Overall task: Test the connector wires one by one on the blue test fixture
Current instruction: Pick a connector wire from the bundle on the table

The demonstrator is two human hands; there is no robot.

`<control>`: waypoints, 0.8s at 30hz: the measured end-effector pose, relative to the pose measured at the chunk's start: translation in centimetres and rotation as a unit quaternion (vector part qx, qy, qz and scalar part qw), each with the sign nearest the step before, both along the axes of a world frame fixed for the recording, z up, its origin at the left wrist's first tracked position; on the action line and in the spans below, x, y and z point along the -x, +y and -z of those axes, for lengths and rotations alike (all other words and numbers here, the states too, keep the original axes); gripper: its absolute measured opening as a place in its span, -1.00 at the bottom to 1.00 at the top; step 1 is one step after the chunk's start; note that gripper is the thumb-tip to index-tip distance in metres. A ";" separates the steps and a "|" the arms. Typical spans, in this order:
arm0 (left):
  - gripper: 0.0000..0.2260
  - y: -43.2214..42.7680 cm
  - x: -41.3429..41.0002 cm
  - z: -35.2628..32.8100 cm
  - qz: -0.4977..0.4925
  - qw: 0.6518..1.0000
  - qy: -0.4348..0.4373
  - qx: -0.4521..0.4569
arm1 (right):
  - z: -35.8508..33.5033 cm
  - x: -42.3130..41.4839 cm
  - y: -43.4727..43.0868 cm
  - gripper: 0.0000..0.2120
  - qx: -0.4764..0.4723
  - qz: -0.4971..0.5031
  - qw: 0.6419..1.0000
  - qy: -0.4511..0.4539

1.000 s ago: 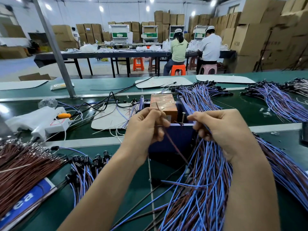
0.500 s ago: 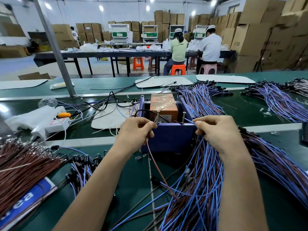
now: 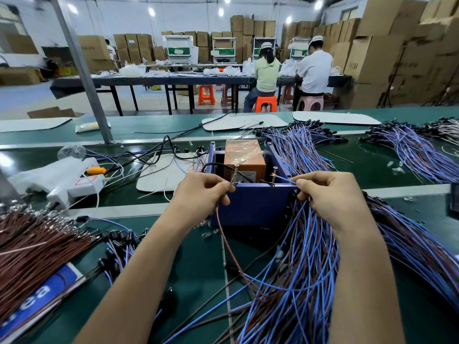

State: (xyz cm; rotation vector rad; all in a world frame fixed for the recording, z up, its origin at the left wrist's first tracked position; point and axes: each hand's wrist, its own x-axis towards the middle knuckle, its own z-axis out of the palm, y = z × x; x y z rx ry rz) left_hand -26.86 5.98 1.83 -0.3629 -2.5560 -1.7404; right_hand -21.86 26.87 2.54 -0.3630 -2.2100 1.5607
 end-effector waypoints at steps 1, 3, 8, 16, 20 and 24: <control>-0.80 0.0 0.0 -0.1 0.003 1.000 0.004 0.010 | 0.1 0.1 0.0 -0.80 -0.002 0.004 1.000 -0.001; -0.78 0.1 0.1 -0.3 0.010 0.999 0.014 0.035 | 0.2 0.2 0.0 -0.80 0.000 0.010 1.000 0.000; -0.80 0.0 0.1 -0.3 0.016 0.999 0.018 0.046 | 0.3 0.3 -0.1 -0.84 -0.004 0.020 1.000 0.008; -0.84 -0.4 -0.2 -0.7 0.011 1.000 -0.009 0.005 | -0.2 -0.2 -0.1 -0.90 0.006 0.014 1.000 0.014; -0.91 -0.7 -1.4 -2.4 0.051 0.984 -0.052 -0.163 | -2.6 -1.9 -0.9 -0.90 0.097 -0.066 0.992 0.052; -0.76 0.4 -3.2 -3.6 0.162 0.952 -0.093 -0.241 | -4.4 -3.1 -2.9 -0.90 0.106 -0.184 0.975 0.059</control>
